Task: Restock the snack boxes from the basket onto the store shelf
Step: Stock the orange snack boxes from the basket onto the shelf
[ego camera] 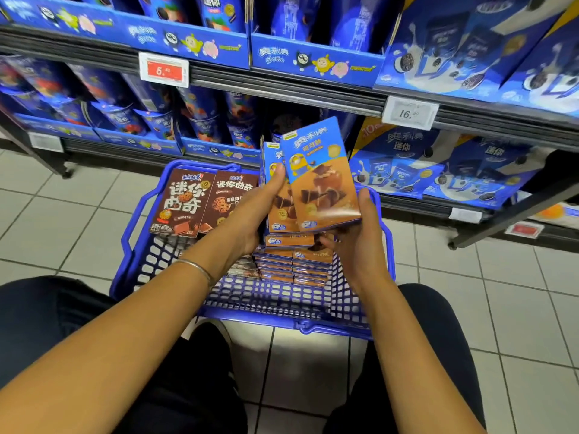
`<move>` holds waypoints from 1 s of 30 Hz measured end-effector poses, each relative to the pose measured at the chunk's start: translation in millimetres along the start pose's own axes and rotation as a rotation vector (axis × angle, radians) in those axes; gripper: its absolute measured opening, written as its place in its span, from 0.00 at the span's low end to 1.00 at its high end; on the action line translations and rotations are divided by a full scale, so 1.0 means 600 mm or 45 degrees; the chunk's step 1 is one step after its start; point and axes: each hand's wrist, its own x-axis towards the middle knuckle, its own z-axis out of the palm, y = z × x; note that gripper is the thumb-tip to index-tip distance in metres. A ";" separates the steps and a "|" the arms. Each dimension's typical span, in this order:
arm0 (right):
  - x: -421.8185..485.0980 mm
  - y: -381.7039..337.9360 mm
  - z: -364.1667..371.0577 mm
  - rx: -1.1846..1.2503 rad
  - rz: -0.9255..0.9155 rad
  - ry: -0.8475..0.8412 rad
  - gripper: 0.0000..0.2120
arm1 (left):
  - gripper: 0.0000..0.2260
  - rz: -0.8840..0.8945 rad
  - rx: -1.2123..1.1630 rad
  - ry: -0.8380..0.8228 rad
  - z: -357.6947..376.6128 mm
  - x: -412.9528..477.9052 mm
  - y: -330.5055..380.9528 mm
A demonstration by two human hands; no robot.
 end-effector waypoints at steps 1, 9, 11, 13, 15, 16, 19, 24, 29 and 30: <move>0.002 -0.003 -0.002 -0.038 -0.034 -0.001 0.24 | 0.26 0.011 0.003 0.016 0.000 -0.002 0.000; 0.026 -0.005 -0.017 -0.297 -0.335 -0.094 0.23 | 0.35 0.040 0.102 -0.023 0.001 -0.011 0.000; 0.027 -0.005 -0.003 -0.272 -0.331 -0.125 0.23 | 0.40 0.016 0.074 -0.035 0.004 -0.012 0.004; 0.028 -0.007 0.011 -0.214 -0.280 -0.201 0.20 | 0.44 0.017 0.030 -0.002 0.006 -0.012 0.008; 0.031 -0.007 0.020 -0.179 -0.235 -0.253 0.19 | 0.43 0.054 0.020 0.083 0.009 -0.010 0.012; 0.033 -0.008 0.022 -0.187 -0.228 -0.256 0.18 | 0.42 0.067 0.008 0.109 0.010 -0.010 0.013; 0.036 -0.013 0.026 -0.255 -0.239 -0.208 0.15 | 0.45 0.081 0.013 0.046 0.015 -0.017 0.024; 0.039 -0.014 0.025 -0.264 -0.224 -0.121 0.15 | 0.46 0.143 0.006 -0.039 0.012 -0.025 0.030; 0.050 -0.011 -0.006 -0.206 -0.128 -0.185 0.31 | 0.24 0.230 -0.199 -0.221 -0.003 -0.023 0.019; 0.054 -0.003 -0.015 -0.192 -0.110 -0.147 0.33 | 0.18 0.252 -0.199 -0.260 -0.003 -0.023 0.019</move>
